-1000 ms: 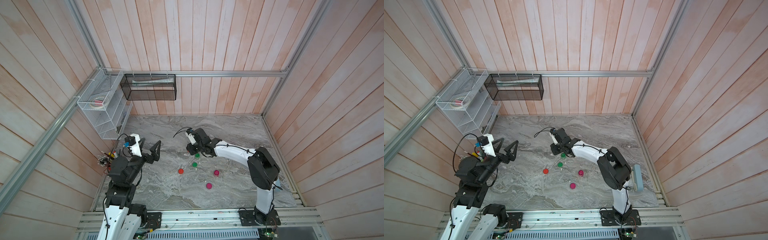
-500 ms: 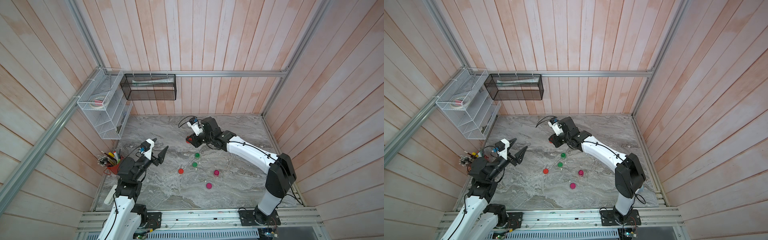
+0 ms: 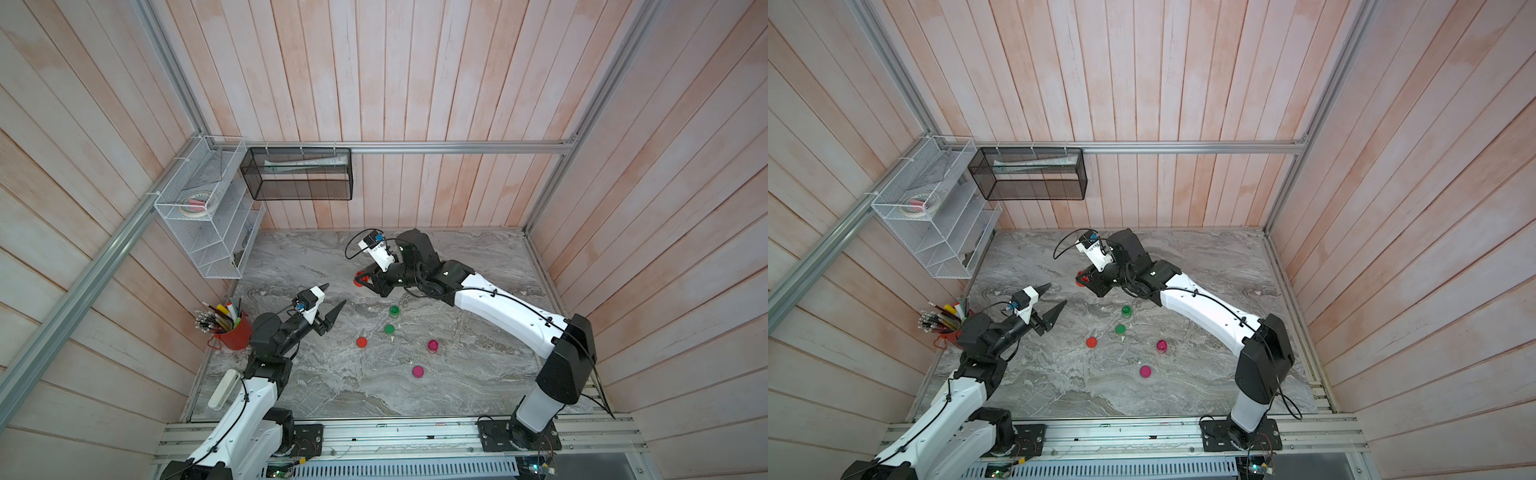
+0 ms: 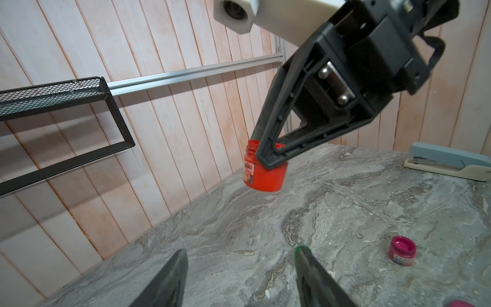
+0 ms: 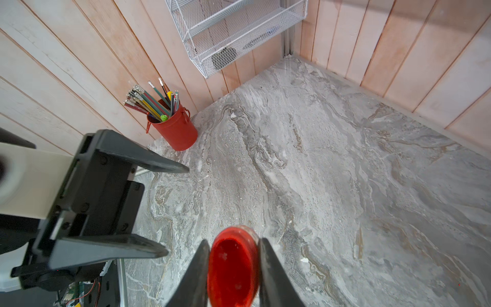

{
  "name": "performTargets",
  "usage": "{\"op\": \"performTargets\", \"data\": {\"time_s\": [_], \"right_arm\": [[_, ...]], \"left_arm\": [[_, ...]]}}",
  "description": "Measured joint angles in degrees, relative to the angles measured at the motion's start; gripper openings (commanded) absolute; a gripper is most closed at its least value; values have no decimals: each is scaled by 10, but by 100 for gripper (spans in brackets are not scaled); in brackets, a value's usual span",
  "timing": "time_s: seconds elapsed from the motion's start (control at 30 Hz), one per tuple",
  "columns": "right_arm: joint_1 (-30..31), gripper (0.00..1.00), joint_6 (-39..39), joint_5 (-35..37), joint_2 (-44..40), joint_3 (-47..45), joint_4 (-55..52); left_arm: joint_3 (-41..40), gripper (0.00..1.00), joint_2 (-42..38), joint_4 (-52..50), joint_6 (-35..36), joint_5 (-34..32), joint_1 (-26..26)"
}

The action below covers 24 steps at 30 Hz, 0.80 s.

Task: Close the paint jar lid
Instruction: Pick up the paint jar from the center of the board.

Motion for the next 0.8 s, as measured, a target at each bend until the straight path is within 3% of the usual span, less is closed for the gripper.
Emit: {"op": "performTargets", "data": {"time_s": [0.37, 0.8], "right_arm": [[28, 27, 1, -7, 25, 37, 0], [41, 27, 3, -8, 45, 66, 0]], "left_arm": [[0, 65, 27, 68, 0, 0, -9], [0, 56, 30, 75, -7, 0, -9]]}}
